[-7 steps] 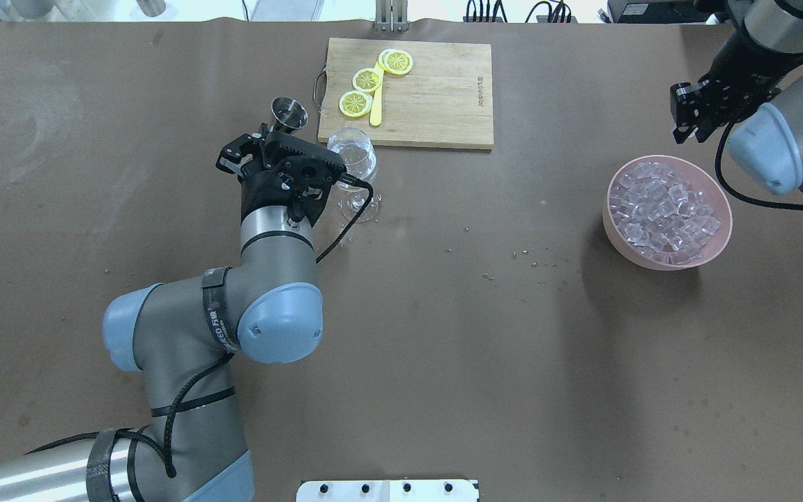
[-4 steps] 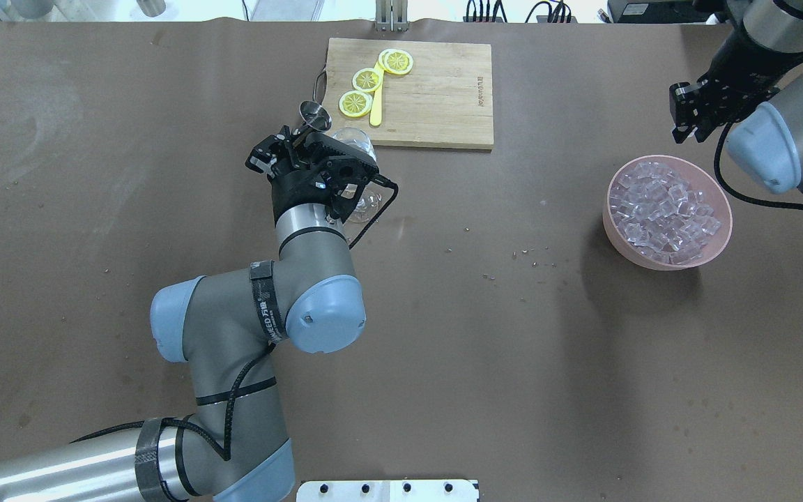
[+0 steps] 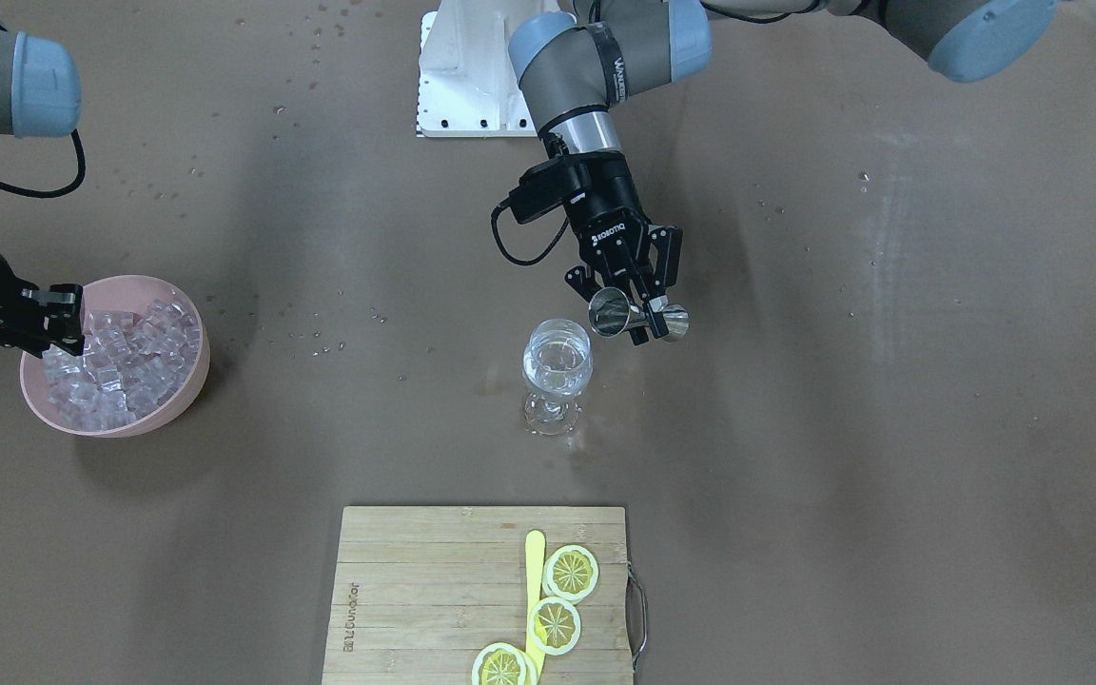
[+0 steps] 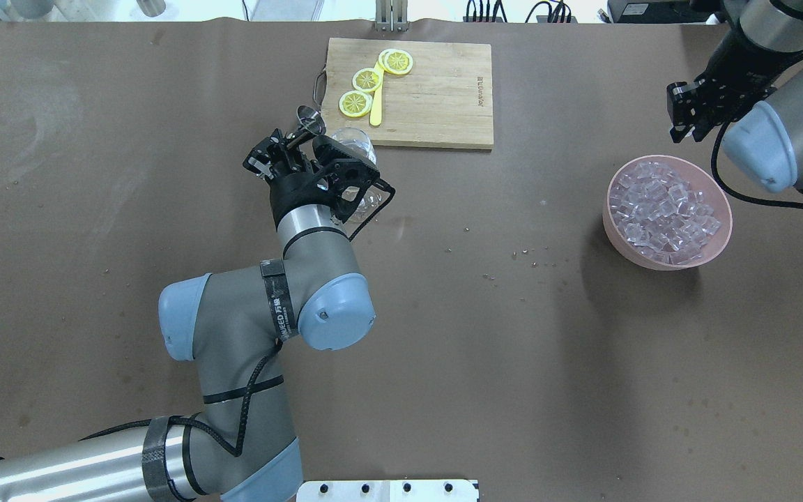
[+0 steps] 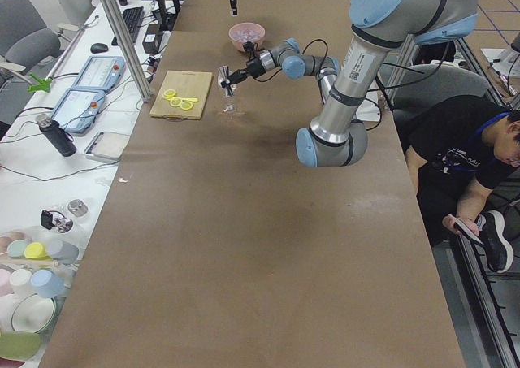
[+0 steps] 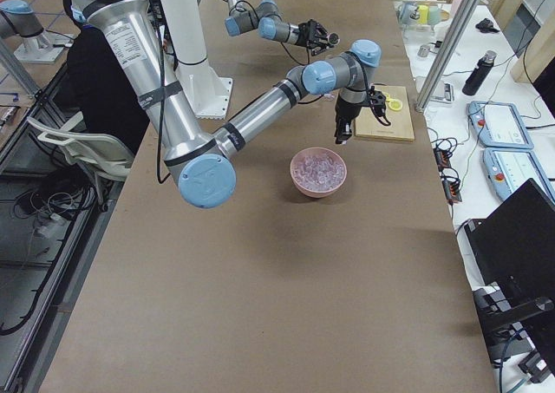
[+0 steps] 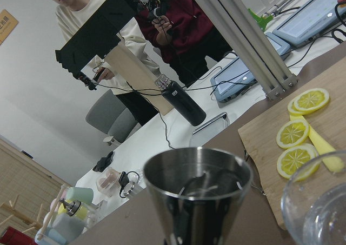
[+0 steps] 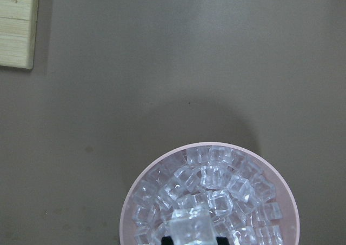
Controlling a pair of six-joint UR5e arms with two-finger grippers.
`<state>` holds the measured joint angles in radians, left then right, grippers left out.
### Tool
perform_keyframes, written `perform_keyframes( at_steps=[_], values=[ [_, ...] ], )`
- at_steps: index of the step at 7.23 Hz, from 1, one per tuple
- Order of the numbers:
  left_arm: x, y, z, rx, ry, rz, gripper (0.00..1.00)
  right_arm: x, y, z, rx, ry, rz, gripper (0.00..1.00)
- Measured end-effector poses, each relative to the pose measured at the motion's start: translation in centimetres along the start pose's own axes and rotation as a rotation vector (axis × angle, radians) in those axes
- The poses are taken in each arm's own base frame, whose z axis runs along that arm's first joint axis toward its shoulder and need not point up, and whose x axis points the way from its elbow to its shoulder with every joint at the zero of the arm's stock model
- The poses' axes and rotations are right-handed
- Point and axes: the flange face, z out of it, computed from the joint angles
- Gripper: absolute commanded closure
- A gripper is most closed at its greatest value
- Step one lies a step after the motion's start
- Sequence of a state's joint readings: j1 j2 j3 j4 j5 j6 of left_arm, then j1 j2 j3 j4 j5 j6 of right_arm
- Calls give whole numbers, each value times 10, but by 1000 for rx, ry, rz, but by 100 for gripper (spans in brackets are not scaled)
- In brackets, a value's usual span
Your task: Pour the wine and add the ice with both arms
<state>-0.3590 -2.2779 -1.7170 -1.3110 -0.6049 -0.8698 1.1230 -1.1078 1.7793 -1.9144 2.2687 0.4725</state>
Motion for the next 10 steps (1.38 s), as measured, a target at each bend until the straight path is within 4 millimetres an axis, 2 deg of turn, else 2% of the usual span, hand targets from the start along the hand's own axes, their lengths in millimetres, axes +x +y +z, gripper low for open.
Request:
perform_keyframes(
  at_steps=[5, 10],
  values=[
    [3, -20, -10, -37, -42, 84, 89, -1, -3, -3, 3, -2, 0, 100],
    [9, -15, -7, -72, -79, 162, 91, -1, -3, -6, 1, -18, 4, 100]
  ],
)
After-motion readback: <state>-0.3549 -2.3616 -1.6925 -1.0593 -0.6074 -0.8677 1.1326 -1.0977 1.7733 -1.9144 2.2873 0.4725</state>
